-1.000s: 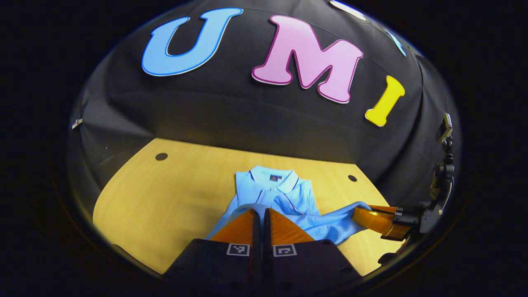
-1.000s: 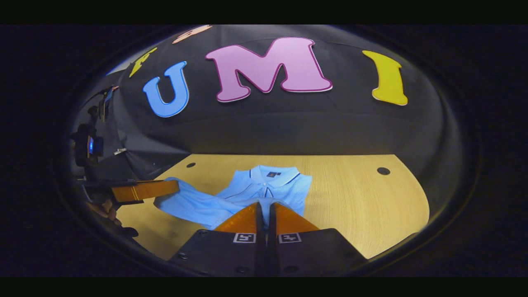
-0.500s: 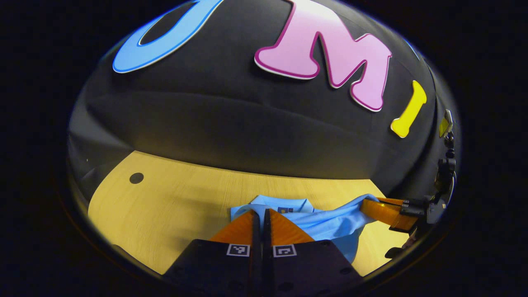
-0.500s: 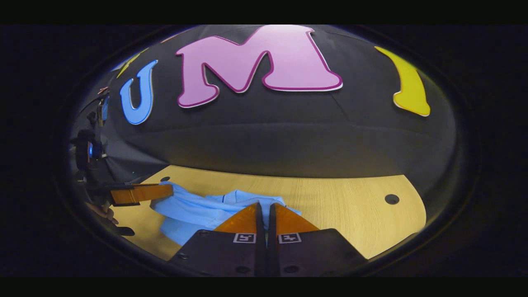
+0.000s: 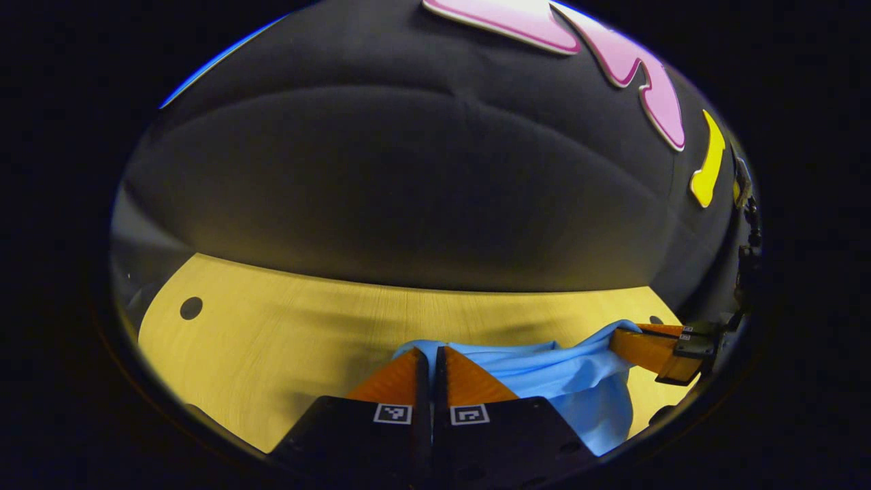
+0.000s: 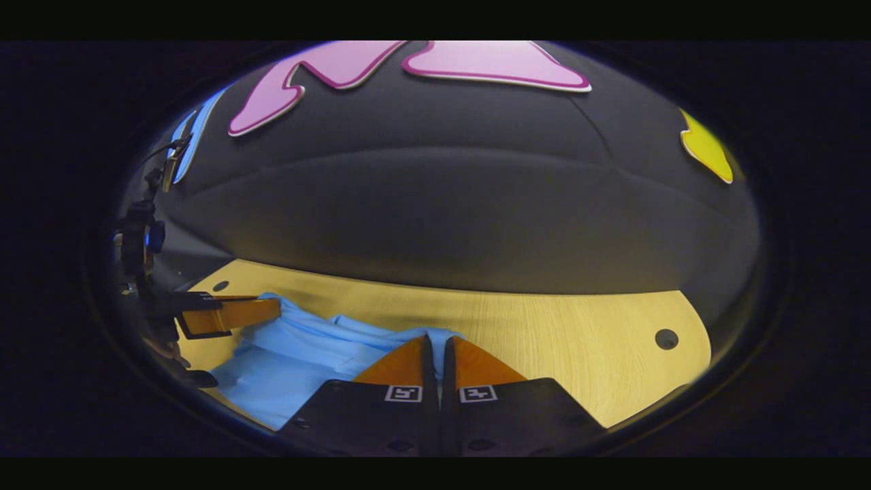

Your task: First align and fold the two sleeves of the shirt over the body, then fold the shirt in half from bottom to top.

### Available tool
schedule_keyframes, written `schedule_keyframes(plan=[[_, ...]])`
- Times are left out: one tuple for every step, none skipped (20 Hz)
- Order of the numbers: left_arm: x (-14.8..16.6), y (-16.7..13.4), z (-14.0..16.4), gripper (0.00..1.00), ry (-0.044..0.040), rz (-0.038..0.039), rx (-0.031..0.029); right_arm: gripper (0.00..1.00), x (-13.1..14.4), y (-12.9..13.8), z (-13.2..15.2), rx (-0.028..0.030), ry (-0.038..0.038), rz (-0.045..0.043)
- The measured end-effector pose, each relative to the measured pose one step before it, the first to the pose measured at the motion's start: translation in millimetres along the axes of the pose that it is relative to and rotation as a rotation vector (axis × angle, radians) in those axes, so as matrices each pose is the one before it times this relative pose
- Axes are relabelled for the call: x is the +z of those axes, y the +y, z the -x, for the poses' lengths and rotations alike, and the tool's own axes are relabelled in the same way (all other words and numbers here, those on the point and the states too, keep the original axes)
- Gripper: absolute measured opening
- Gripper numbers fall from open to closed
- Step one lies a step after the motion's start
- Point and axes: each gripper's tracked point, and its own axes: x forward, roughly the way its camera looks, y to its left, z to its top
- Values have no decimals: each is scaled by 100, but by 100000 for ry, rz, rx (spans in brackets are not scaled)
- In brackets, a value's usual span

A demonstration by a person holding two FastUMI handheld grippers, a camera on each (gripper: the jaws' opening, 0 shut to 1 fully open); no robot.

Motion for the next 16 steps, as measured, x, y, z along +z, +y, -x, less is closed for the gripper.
schedule_keyframes(plan=[[-510,534,-464,12,709,-681,1223,5,-436,-35,-229,-1092,950,1411],[-196,267,-90,14,356,-580,1103,12,-293,107,-85,-179,407,1672],[65,124,78,31,-629,30,346,19,-149,-37,114,-348,455,1182],[419,-21,563,48,-1451,677,-443,21,-190,212,185,1057,64,630],[371,-142,348,65,-2034,1134,-908,40,-91,-200,452,-757,-218,223],[86,198,1014,82,-1869,758,84,58,272,91,704,-649,-1292,-800],[448,-36,1277,99,-1186,26,173,77,147,164,775,-763,-926,-610],[359,-111,1372,100,-1929,-1098,463,95,-97,-70,1082,-1206,-605,691],[482,-173,1355,98,-2470,-1739,59,96,109,-140,1111,-1906,-728,1996],[522,-175,1556,97,-1996,-2123,107,93,246,-111,1338,-2227,-1174,2104],[511,-251,1472,97,-1991,-2054,263,97,371,114,1398,-1510,-1342,1259],[641,-206,1788,97,-1611,-1228,-173,97,365,146,1610,-1177,-760,504],[579,-225,1930,98,-1326,-409,-339,96,247,313,1924,-1033,257,-65],[511,-125,1962,98,-1034,-353,674,97,-79,451,1848,-436,1743,-576],[615,-101,2051,97,-829,-176,445,97,-234,410,2005,91,1438,-497],[459,-432,2186,97,-833,-463,-445,98,-4,271,2087,-299,27,249]])
